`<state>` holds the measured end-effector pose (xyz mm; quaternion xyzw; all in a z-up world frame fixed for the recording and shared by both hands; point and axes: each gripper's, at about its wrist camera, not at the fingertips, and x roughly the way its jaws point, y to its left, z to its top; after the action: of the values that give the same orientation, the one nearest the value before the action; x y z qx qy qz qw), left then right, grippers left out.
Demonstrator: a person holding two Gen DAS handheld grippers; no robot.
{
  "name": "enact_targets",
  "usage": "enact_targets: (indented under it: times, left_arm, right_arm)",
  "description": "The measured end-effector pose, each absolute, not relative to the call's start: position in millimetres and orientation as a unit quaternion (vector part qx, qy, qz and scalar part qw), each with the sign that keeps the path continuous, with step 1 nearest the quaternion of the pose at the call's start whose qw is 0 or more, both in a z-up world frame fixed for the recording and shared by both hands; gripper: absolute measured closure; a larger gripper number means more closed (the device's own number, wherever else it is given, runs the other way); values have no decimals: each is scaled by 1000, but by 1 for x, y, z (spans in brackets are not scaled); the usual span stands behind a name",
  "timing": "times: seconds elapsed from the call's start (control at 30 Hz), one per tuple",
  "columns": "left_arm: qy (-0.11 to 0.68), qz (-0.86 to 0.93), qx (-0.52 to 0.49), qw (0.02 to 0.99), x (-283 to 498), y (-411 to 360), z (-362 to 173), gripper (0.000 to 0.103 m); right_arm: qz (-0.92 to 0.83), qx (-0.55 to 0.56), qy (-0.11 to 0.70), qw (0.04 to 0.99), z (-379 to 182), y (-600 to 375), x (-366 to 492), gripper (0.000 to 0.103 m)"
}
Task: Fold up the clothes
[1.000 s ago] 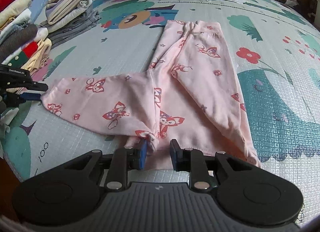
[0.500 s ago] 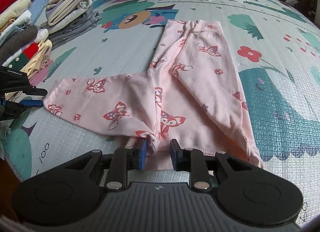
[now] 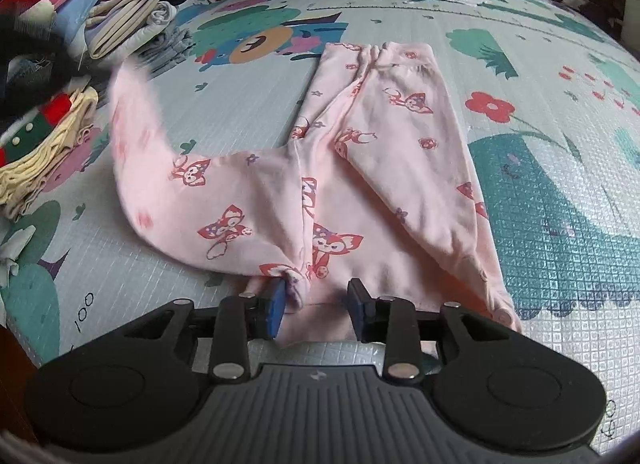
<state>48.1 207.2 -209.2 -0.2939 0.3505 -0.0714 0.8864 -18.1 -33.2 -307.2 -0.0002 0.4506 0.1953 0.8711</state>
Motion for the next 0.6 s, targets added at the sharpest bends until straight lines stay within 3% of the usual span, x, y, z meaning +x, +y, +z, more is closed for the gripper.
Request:
enact_targets:
  times: [0.3,0.6]
  left_arm:
    - [343,-321,-246,848,96,88,-154,103]
    - [361,-355,-210,837,128,56,-152,103]
  right_arm:
    - [198,-16,440,875,-301,-35,-30,61]
    - [191,-9,438,878,-298,-34,-37,60]
